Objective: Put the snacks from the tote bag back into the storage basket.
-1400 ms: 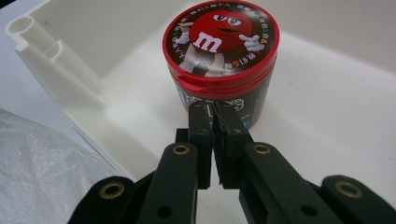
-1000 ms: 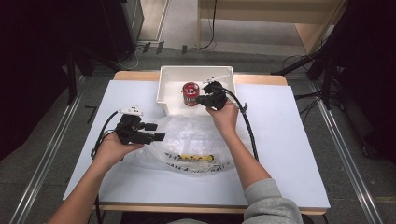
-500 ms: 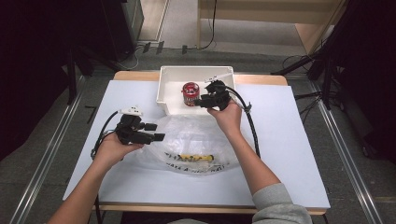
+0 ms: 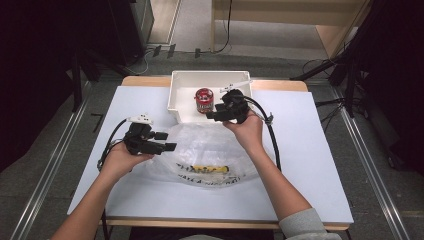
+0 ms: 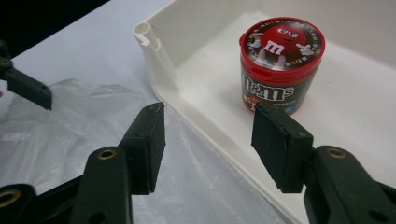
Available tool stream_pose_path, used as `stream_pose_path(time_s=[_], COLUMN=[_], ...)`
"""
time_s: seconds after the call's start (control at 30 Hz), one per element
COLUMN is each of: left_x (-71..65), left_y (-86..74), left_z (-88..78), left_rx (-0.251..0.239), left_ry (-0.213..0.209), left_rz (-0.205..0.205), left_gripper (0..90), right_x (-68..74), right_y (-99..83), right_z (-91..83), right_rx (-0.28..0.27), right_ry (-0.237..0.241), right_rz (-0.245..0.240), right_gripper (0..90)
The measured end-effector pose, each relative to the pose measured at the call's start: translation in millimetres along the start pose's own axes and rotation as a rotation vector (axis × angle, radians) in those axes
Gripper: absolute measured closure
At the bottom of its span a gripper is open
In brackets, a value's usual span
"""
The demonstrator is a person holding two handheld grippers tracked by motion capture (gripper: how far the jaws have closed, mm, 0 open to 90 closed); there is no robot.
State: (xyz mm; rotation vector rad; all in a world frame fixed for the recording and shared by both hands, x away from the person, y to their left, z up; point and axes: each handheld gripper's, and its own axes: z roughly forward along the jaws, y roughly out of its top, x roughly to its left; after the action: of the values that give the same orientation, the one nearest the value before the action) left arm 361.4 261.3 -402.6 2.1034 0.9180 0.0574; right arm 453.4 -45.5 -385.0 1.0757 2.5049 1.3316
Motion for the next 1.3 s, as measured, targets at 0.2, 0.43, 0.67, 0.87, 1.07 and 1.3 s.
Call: stream_pose_path(time_s=[0.2,0.43,0.67,0.87,1.07,1.3], left_x=[-0.7,-1.2,-2.4,-2.5,-3.2,-4.7], left_y=[0.1,0.0,0.4,0.5,0.7,0.9], left_z=[0.3,1.1,0.1,-1.4,-1.5,-0.8], left_rx=[0.001,-0.001,-0.002,-0.010,-0.008,-0.001], left_ry=[0.000,0.003,0.003,-0.001,-0.002,-0.004], left_rz=[0.002,0.008,0.017,0.015,0.019,0.027], left_gripper=[37.4,37.4,37.4,37.4,37.4,37.4], right_x=[6.6,10.3,17.4,18.5,22.3,27.0], right_y=[-7.7,-15.0,-21.3,-30.4,-37.0,-46.5], right_z=[-9.8,-19.2,-23.8,-29.0,-37.5,-43.2], right_rx=[-0.010,-0.018,-0.007,-0.029,-0.045,-0.036], right_ry=[0.019,0.032,0.013,0.003,0.002,-0.012], right_rz=[-0.014,-0.023,-0.044,-0.043,-0.044,-0.052], right_gripper=[45.7,36.9,32.6,32.5,32.3,29.7])
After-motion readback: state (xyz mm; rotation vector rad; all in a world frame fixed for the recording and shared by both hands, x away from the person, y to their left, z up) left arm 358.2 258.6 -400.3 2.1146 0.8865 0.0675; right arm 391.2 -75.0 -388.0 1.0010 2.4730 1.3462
